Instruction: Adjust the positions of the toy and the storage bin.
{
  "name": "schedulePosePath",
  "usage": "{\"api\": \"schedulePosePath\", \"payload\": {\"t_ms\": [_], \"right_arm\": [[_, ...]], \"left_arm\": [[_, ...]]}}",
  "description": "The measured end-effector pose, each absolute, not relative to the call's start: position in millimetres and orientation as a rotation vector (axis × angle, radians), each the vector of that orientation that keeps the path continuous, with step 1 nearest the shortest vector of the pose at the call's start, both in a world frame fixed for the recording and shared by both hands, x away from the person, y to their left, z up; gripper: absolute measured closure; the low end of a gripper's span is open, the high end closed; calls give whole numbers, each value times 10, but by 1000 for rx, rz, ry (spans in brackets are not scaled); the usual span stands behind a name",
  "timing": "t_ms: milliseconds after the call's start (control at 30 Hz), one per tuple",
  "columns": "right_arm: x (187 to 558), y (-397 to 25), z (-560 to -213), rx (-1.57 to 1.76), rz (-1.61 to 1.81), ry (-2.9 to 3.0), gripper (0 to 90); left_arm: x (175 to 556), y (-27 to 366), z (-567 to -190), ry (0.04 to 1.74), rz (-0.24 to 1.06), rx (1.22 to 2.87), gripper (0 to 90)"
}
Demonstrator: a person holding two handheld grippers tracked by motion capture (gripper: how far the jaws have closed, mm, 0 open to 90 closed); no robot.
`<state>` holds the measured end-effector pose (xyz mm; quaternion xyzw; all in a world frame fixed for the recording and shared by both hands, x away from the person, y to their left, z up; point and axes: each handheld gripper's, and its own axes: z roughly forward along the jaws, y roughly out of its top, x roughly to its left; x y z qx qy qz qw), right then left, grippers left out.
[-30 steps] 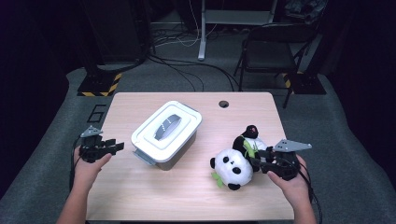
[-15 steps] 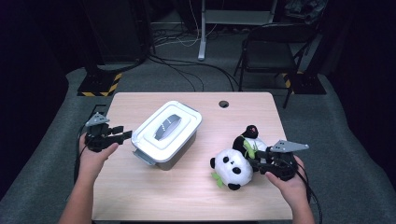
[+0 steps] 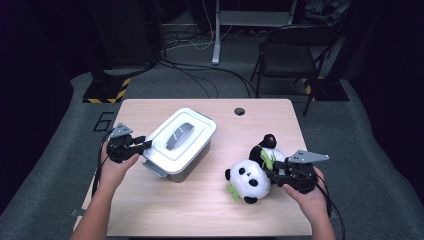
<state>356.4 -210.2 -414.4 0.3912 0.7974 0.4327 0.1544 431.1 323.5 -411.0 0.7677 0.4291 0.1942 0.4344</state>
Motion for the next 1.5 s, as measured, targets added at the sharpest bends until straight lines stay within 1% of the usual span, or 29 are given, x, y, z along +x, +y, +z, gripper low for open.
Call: {"api": "schedulePosePath", "payload": {"t_ms": [33, 67, 100, 233, 433, 700, 867, 967, 1133, 1300, 1400, 1433, 1467, 1500], "right_arm": [[3565, -2105, -4143, 1121, 1247, 2282, 478], [3565, -2105, -4143, 1121, 1247, 2282, 478], [3561, -2104, -4136, 1120, 1254, 2278, 477], [3549, -2094, -4108, 1115, 1264, 2274, 474], [3542, -2063, -4092, 1102, 1271, 2276, 471], [3534, -2021, -4074, 1087, 1283, 2283, 466], [3530, -1961, -4073, 1071, 1269, 2297, 459], [3530, -1947, -4074, 1067, 1266, 2302, 455], [3530, -1934, -4079, 1064, 1265, 2307, 454], [3532, -1931, -4086, 1063, 1265, 2311, 454], [3534, -1931, -4091, 1063, 1264, 2312, 454], [3535, -1931, -4095, 1063, 1265, 2313, 454], [3538, -1928, -4099, 1066, 1267, 2314, 454], [3538, -1928, -4099, 1066, 1267, 2314, 454]], "left_arm": [[4311, 3235, -4110, 1069, 483, 1912, 668], [4309, 3249, -4114, 1063, 450, 1900, 668], [4297, 3247, -4125, 1050, 416, 1894, 690], [4251, 3185, -4111, 1028, 459, 1923, 692], [4190, 3099, -4100, 979, 469, 1962, 689], [4089, 2991, -4085, 907, 425, 2007, 688], [3995, 2941, -4068, 847, 367, 2045, 690], [3962, 2935, -4068, 842, 336, 2045, 690], [3944, 2923, -4067, 856, 332, 2038, 689], [3947, 2925, -4069, 877, 325, 2026, 677], [3942, 2914, -4058, 888, 342, 2030, 635], [3941, 2912, -4044, 894, 346, 2036, 635], [3937, 2905, -4031, 900, 349, 2035, 612], [3931, 2897, -4013, 900, 355, 2037, 612]]}}
